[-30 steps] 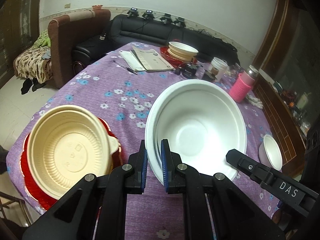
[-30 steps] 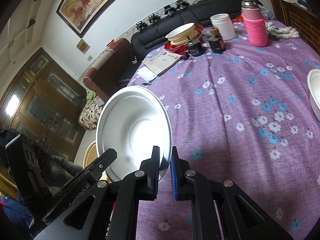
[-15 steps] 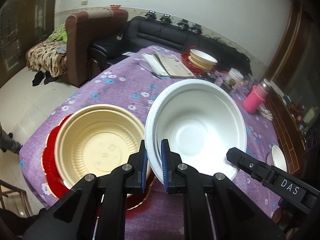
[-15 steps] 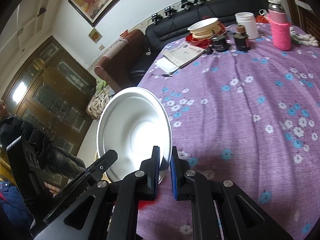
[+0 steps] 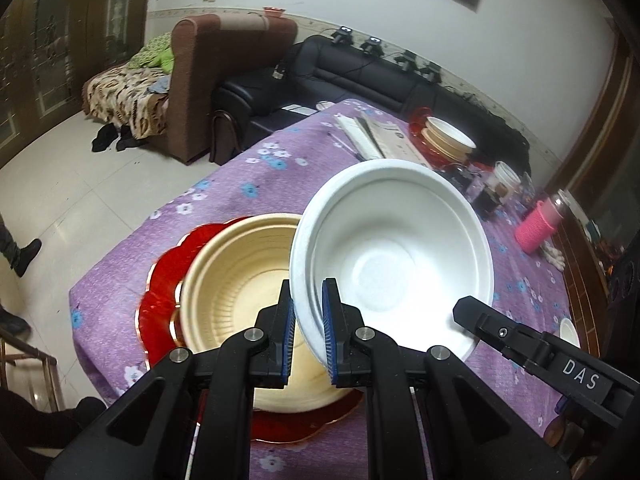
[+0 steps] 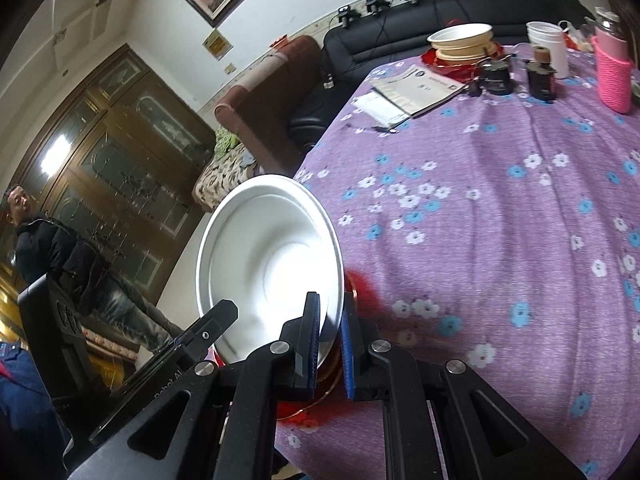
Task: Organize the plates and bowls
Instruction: 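Carry the white foam bowl over the red plate stack and lower it onto the beige bowl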
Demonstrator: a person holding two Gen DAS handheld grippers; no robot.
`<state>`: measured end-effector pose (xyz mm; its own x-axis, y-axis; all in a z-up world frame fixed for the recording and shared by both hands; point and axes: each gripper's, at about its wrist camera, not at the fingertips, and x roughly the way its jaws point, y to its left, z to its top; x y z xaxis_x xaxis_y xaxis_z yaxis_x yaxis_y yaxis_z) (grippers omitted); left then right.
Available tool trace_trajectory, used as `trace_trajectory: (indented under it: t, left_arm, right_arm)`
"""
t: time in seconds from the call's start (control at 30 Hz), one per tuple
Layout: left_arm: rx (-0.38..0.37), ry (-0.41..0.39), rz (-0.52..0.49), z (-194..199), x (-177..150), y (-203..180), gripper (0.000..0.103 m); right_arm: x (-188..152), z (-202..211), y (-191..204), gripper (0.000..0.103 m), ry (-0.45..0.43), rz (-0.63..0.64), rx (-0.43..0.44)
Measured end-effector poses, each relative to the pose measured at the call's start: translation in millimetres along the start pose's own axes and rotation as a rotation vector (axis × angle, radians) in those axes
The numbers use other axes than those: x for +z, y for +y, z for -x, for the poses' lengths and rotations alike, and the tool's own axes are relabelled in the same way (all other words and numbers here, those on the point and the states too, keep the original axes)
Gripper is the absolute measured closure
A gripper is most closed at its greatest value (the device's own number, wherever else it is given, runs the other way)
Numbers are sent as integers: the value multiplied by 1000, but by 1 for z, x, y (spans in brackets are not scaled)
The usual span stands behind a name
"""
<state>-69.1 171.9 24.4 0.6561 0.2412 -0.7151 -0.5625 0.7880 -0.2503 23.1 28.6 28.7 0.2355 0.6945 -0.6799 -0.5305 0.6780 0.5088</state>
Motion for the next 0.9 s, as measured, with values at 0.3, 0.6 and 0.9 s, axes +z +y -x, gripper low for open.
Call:
trace_trajectory:
  t: [0.3,0.6,0.9]
  left_arm:
    - [44,-14,31,3,1,21,92]
    - [69,4,48,-4,-2,32,93]
    - [79,22,59,-10,-4,39,93]
  right_arm:
    - [-1,-20,17,94,38,30,24]
    - [-7,-37,22,94,82,39,22]
    - [-10,-49,25,94,110,47,11]
